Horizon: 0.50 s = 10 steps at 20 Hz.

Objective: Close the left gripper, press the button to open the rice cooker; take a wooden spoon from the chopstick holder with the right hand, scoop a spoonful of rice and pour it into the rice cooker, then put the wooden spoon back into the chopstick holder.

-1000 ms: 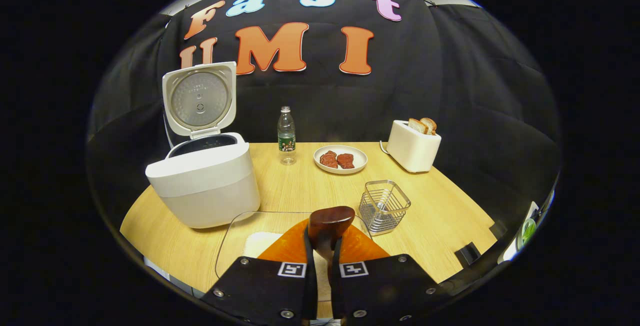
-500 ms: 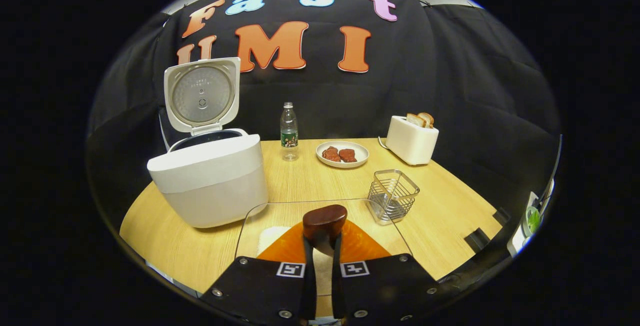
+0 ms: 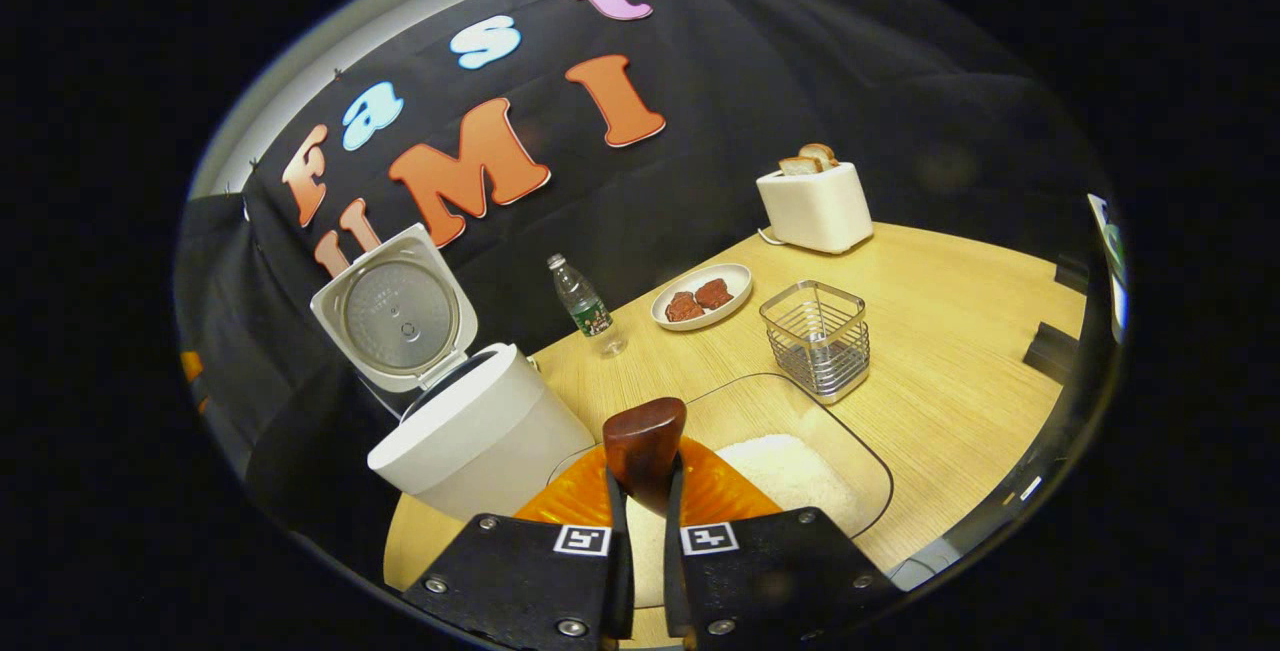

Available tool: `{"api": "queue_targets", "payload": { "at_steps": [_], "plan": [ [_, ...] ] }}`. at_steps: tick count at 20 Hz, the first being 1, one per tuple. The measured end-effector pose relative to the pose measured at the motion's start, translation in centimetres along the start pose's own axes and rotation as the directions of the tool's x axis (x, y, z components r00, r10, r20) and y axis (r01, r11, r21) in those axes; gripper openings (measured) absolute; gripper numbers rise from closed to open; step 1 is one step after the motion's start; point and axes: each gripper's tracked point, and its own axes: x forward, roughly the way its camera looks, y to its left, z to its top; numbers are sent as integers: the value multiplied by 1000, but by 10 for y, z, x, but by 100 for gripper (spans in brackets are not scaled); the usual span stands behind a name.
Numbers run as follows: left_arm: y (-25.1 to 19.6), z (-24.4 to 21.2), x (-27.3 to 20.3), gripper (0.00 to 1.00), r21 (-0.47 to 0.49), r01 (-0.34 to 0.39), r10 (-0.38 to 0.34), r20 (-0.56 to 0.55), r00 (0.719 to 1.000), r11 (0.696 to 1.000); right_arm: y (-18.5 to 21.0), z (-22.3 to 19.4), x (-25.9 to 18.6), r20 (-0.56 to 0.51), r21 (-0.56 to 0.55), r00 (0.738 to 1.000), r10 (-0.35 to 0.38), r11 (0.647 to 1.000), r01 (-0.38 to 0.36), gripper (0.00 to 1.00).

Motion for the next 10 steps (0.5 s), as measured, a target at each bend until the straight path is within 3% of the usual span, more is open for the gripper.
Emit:
{"api": "queue_targets", "payload": {
  "at_steps": [4, 10],
  "plan": [
    [-11, 1, 4, 100, -5, 19, -19, 0, 1000, 1000, -15, 5, 10, -27, 216, 1000, -12, 976, 18, 11],
    [-19, 2, 5, 100, -1, 32, -32, -2, 999, 999, -30, -1, 13, -54, 485, 998, 35, 875, -4, 10]
  ]
}}
